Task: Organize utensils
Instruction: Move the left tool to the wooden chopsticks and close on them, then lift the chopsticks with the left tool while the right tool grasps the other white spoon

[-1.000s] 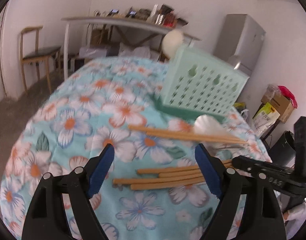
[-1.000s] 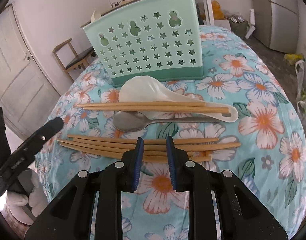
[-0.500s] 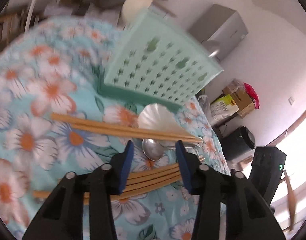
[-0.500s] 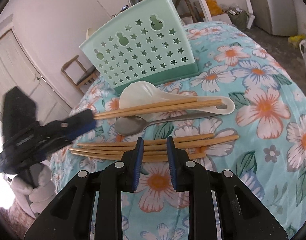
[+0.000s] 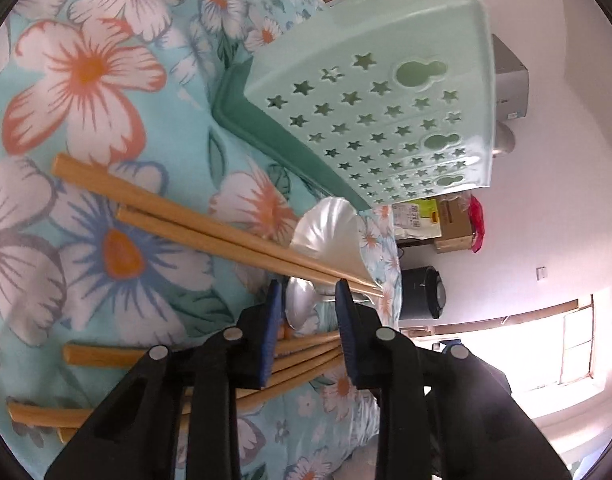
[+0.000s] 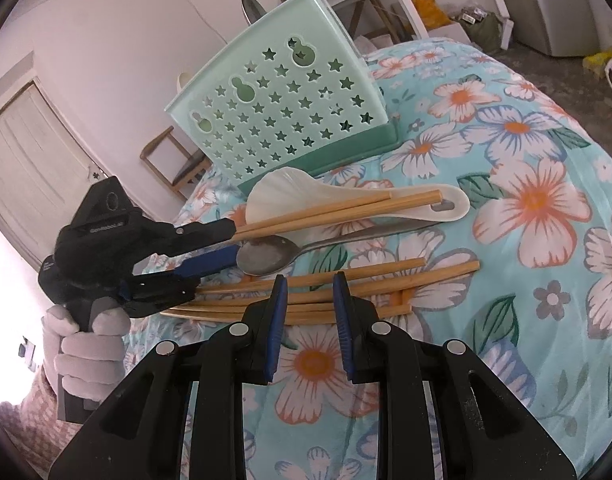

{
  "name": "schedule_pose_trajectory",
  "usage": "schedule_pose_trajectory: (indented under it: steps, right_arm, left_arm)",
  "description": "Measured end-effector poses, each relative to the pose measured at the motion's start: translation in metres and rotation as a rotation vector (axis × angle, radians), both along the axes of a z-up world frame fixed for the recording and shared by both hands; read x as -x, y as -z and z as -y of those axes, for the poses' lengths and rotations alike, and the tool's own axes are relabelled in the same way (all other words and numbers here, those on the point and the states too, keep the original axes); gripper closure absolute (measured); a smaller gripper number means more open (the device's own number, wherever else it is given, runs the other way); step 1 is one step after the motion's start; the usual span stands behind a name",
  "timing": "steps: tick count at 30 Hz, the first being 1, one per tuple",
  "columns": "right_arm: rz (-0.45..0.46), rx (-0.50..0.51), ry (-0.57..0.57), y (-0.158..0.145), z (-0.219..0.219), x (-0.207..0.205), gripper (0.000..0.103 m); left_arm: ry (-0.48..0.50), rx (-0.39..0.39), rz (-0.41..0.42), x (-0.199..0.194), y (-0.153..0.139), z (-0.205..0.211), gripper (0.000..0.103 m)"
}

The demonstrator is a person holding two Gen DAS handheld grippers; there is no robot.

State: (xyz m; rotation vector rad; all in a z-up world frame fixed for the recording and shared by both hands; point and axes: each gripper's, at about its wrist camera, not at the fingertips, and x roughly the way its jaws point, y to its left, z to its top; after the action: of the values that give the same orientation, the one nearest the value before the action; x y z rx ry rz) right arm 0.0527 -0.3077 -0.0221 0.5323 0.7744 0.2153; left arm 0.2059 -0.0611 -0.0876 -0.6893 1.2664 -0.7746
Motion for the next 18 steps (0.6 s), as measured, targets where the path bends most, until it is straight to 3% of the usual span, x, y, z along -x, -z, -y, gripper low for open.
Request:
schedule_pose_trajectory:
  steps: [3,8,13,18]
  right_arm:
    - [0.002,-0.01,0.0,0.001,0.001,-0.001,0.081]
    - [0.006,-0.023,0.001,0.003,0.004,-0.003,0.081]
    - [0.006,-0.022,0.001,0.003,0.005,-0.002,0.081]
    - [0.009,-0.021,0.003,0.003,0.003,-0.003,0.081]
  left_arm:
    - [0.031,-0.07,0.025,0.003,-0.004,0.01,0.079]
    - [0.064,-0.069,0.032,0.006,-0.006,0.023,0.08]
    - [0.078,-0.222,0.109,0.013,-0.005,0.044,0.092]
    - [0.05,-0.248,0.133,0.015,-0.004,0.048,0.098]
